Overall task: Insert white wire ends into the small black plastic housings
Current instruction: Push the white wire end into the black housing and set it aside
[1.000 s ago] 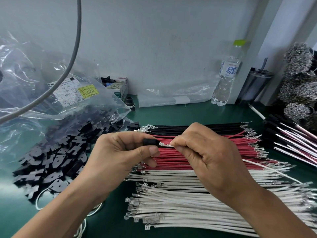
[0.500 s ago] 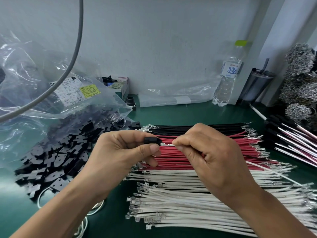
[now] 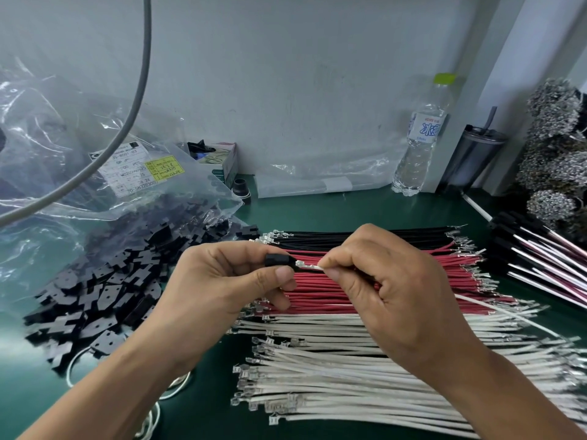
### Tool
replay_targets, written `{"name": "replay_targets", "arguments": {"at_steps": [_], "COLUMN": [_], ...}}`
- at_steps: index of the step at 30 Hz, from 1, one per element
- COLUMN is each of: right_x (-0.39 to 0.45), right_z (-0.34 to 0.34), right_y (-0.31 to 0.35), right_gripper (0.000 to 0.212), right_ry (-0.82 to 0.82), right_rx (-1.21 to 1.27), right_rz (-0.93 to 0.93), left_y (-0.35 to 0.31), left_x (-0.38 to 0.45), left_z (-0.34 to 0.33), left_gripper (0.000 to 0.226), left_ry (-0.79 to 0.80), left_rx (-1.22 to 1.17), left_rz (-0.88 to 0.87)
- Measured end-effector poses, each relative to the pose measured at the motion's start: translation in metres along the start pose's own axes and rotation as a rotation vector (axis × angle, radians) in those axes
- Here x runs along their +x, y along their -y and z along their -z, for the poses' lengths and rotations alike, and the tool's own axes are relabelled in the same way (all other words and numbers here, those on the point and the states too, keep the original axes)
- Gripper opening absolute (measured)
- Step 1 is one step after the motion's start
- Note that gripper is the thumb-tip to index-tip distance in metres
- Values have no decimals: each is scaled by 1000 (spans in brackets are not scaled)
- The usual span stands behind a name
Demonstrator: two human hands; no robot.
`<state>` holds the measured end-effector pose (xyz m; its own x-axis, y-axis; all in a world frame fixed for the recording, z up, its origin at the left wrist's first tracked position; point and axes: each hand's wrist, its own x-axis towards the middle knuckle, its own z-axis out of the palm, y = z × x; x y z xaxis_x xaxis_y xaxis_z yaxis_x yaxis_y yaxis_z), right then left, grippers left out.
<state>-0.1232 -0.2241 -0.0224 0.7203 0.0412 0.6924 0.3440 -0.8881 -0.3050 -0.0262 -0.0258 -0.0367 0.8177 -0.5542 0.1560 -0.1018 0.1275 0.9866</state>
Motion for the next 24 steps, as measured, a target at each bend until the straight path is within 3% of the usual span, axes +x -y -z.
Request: {"name": "replay_targets", "arguments": {"at_steps": [7, 24], "right_x": [-3, -2], "right_z": [-11, -16], "right_y": [9, 5], "right_gripper": [11, 16], "right_ry": [6, -21], "right_rx": [52, 26], "right_rz": [-23, -47], "left_y": [8, 5], "left_x": [-3, -4], "left_z": [-8, -3], "left_gripper": [14, 10], "left_ry": [67, 37], "left_rx": [101, 118], "left_rz": [-66, -96]}}
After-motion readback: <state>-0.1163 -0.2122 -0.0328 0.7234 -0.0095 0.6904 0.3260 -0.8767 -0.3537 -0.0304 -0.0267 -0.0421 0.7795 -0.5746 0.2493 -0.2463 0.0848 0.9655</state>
